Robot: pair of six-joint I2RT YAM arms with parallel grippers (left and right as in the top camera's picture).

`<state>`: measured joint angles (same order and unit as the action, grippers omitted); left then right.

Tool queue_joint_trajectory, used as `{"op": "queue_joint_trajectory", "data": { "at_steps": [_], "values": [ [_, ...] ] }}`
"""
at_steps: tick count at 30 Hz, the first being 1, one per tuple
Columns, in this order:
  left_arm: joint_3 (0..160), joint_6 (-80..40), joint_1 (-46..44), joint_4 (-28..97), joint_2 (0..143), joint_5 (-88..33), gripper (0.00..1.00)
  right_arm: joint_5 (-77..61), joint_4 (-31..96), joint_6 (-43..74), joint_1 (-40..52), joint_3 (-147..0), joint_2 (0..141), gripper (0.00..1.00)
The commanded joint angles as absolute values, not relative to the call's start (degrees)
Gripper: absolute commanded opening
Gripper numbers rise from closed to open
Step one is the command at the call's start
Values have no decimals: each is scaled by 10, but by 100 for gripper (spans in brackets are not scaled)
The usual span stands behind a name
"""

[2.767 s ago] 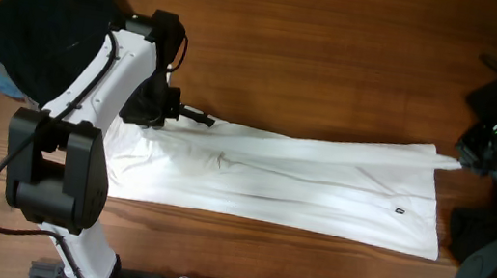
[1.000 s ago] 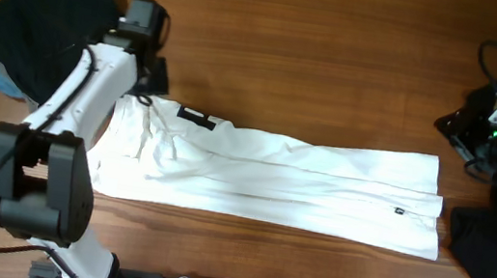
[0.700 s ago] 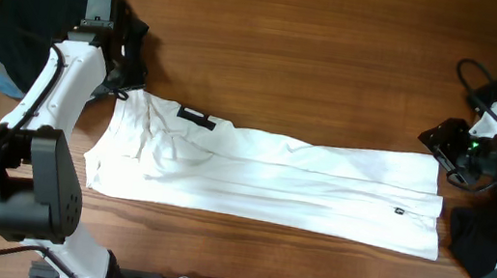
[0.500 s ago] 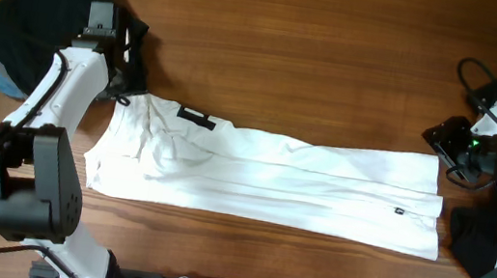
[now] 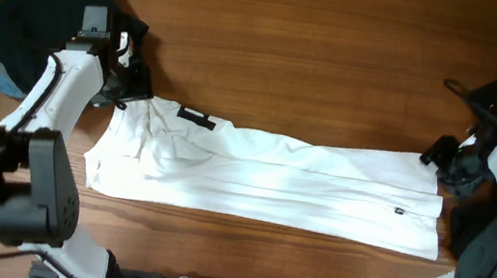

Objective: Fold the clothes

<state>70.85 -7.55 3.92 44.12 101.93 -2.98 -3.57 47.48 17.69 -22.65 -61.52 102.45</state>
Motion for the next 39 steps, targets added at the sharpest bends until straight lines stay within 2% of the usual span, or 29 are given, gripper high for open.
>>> {"op": "queue_joint_trajectory", "data": {
  "at_steps": [1,3,4,8,9,10,13,23,24,26,27,28,36,39],
  "values": [
    [707,-64,41,441,952,-43,71,-34,475,167,-230,-613,1061,70],
    [707,-64,41,438,934,-43,72,-48,467,164,-231,-613,1073,67],
    [707,-64,41,437,928,-43,72,-55,465,160,-231,-613,1075,60],
    [707,-64,41,435,921,-43,73,-57,463,150,-232,-613,1070,17],
    [707,-64,41,436,921,-43,73,-44,469,151,-234,-615,1068,8],
    [707,-64,41,437,921,-43,73,-26,479,158,-238,-621,1068,4],
    [707,-64,41,437,921,-46,73,27,509,203,-254,-647,1067,4],
    [704,-64,36,439,939,-76,77,15,509,191,-295,-714,1067,4],
    [700,-64,32,434,946,-86,77,15,510,189,-294,-714,1067,8],
    [693,-64,22,423,960,-88,77,15,511,190,-294,-714,1067,46],
    [691,-63,18,418,969,-88,77,15,512,190,-294,-714,1067,56],
    [691,-63,12,413,979,-89,77,15,515,191,-294,-714,1067,60],
    [691,-62,-36,378,1059,-89,75,15,532,196,-297,-715,1058,63],
    [691,-62,-40,376,1074,-57,67,10,533,196,-297,-715,1039,63]
  ]
}}
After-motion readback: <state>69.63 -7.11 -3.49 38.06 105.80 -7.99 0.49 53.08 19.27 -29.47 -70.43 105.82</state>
